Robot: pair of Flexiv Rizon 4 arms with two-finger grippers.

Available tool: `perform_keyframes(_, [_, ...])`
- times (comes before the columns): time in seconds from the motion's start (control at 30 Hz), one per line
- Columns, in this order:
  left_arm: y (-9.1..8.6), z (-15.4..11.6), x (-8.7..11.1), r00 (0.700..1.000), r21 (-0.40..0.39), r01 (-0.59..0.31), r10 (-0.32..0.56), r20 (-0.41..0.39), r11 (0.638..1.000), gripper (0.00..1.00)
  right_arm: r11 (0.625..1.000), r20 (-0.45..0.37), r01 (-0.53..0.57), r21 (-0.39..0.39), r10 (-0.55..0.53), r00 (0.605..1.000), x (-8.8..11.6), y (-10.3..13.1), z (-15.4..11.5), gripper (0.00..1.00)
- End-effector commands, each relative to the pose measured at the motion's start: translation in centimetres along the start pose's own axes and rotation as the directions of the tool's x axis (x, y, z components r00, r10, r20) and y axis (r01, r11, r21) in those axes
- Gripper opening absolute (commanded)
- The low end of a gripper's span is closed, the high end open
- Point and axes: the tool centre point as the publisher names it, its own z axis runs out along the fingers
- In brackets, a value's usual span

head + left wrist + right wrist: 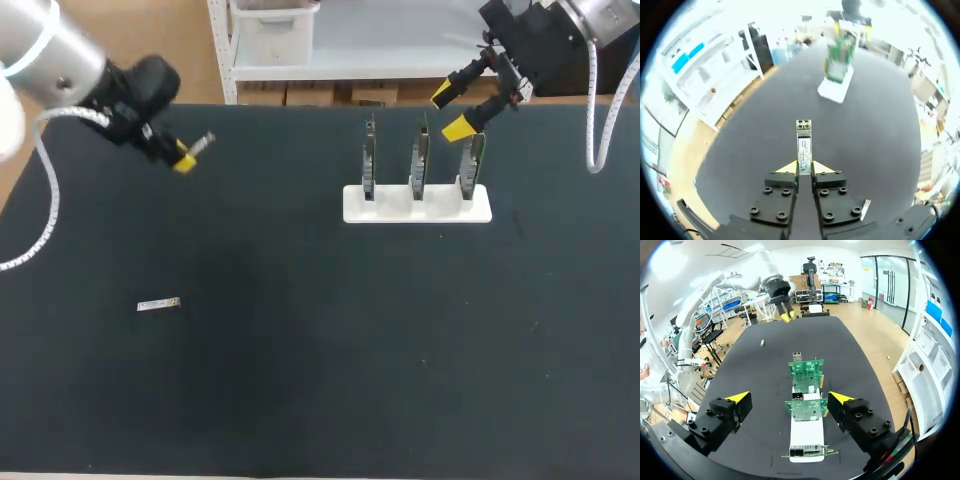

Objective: Pick up the optical module with the left hand, and insert it into the network port with the right hand.

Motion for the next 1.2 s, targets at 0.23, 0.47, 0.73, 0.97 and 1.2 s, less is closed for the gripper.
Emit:
perform_keyframes(0.23, [2.2,-3.7,-6.5,0.856,-0.112,0.112,-0.039,0.515,0.987,0.00,1.000,0.000,0.000,0.005,0.000,1.000,0.0,0.2,0.0,1.00])
perform_keyframes(0.47, [2.5,-3.8,-11.4,0.813,-0.079,0.033,0.019,0.582,0.996,0.00,1.000,0.000,0.000,0.005,0.000,1.000,0.0,0.2,0.0,1.00])
perform_keyframes(0.73, [2.0,-3.1,-16.2,0.759,-0.034,-0.051,0.061,0.648,0.998,0.00,1.000,0.000,0.000,0.005,0.000,1.000,0.0,0.2,0.0,1.00])
perform_keyframes(0.97, [0.1,-1.1,-21.5,0.703,0.008,-0.168,0.114,0.702,0.986,0.00,1.000,0.000,0.000,0.005,0.000,1.000,0.0,0.2,0.0,1.00])
perform_keyframes(1.2, [-2.3,1.3,-25.3,0.660,0.071,-0.266,0.128,0.740,0.961,0.00,1.000,0.000,0.000,0.005,0.000,1.000,0.0,0.2,0.0,1.00])
